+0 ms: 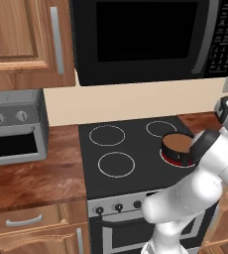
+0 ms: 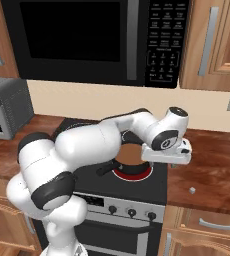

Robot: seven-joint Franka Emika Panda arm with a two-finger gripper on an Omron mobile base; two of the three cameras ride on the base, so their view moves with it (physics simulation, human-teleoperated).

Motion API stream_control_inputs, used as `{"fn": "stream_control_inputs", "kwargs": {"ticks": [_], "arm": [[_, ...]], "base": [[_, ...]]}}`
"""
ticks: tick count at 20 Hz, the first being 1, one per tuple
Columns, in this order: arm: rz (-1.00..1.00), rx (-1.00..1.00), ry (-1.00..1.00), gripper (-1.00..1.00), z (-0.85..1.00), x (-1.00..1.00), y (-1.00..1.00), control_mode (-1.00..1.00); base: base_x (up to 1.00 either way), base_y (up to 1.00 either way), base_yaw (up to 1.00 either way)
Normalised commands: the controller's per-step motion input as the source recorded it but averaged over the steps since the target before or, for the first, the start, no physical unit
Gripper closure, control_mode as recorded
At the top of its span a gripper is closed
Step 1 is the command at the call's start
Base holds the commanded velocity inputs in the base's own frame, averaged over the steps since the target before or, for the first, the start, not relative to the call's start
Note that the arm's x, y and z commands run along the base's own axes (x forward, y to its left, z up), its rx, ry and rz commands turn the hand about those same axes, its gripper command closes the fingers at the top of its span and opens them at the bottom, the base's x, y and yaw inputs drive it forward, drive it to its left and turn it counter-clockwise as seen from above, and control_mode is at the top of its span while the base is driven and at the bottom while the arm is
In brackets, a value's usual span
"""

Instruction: Pick up the sugar cube(s) and place them in the saucepan with hot chocolate.

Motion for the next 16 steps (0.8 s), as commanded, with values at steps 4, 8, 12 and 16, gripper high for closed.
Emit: {"fn": "stream_control_inputs", "kwargs": {"ticks": [4, 8, 12, 16], "arm": [[0.0, 0.0, -0.19, -1.0, 0.0, 0.0, -0.39, -1.0], [0.0, 0.0, -0.22, -1.0, 0.0, -0.08, -0.34, -1.0], [0.01, 0.0, -0.21, -1.0, 0.0, -0.05, -0.32, -1.0], [0.02, 0.0, -0.22, -1.0, 0.0, -0.03, -0.25, -1.0]], "base": [[0.0, 0.0, 0.0], [0.0, 0.0, 0.0], [0.0, 0.0, 0.0], [0.0, 0.0, 0.0]]}}
